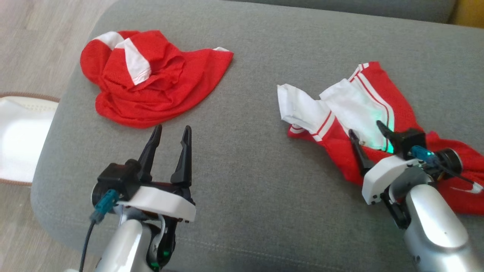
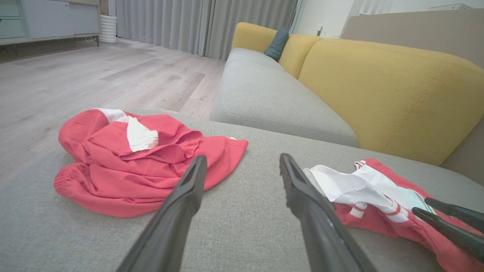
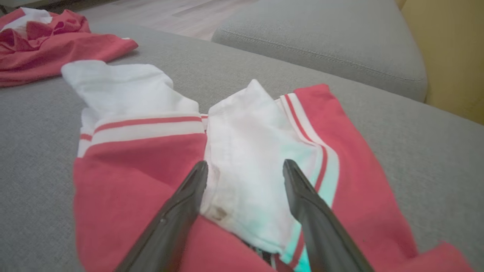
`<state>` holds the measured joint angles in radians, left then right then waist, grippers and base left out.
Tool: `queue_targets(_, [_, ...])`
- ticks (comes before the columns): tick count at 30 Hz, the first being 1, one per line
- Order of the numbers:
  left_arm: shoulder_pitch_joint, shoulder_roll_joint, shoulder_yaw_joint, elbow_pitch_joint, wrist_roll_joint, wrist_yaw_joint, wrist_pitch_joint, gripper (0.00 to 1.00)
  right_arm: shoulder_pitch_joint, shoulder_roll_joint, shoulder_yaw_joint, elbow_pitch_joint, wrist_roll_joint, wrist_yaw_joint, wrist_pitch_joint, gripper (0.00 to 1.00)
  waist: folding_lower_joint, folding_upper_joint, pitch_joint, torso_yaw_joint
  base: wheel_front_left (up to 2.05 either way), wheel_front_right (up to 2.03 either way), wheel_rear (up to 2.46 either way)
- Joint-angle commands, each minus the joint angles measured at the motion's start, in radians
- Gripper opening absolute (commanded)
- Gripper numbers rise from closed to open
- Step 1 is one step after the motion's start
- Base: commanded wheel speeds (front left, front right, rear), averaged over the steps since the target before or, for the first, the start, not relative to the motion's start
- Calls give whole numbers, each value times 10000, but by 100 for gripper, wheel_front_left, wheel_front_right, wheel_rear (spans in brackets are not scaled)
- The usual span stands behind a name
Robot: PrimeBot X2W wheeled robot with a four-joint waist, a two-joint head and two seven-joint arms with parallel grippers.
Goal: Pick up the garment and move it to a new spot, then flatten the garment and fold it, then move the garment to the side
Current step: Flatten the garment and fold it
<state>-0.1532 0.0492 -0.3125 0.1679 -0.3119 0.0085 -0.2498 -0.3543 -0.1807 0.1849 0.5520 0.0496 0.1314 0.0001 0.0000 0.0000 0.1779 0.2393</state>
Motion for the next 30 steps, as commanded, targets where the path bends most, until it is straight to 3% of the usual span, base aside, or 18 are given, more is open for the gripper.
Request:
queue_targets(1, [-402,17,251,-253,-53,5,-120,100,-374,-158,229,-256,84,-7,-25,100,0,0,44,45,0,0,0])
queue_targets(9, [-444,13,29,-235,-306,209,-120,100,-549,-502,847,102,570,-7,310,100,0,0,149,58,0,0,0])
queue_targets(10, [-460,12,11,-242,-320,227,-120,100,-577,-542,887,154,585,-7,368,92,0,0,172,54,0,0,0])
queue_targets(12, [-498,12,-13,-253,-340,254,-120,100,-640,-575,927,256,657,-7,491,16,0,0,225,42,0,0,0])
queue_targets(13, [-519,12,-20,-260,-347,265,-120,100,-677,-614,967,302,647,-7,539,0,0,0,253,36,0,0,0])
queue_targets(22, [-481,11,-74,-140,-401,296,-120,100,-1226,-933,557,-148,899,-7,479,0,0,0,202,-111,0,0,0])
queue_targets(30, [-710,11,-385,-124,-492,200,-120,100,-3251,-2862,226,-784,731,-7,1016,0,0,0,446,-44,0,0,0])
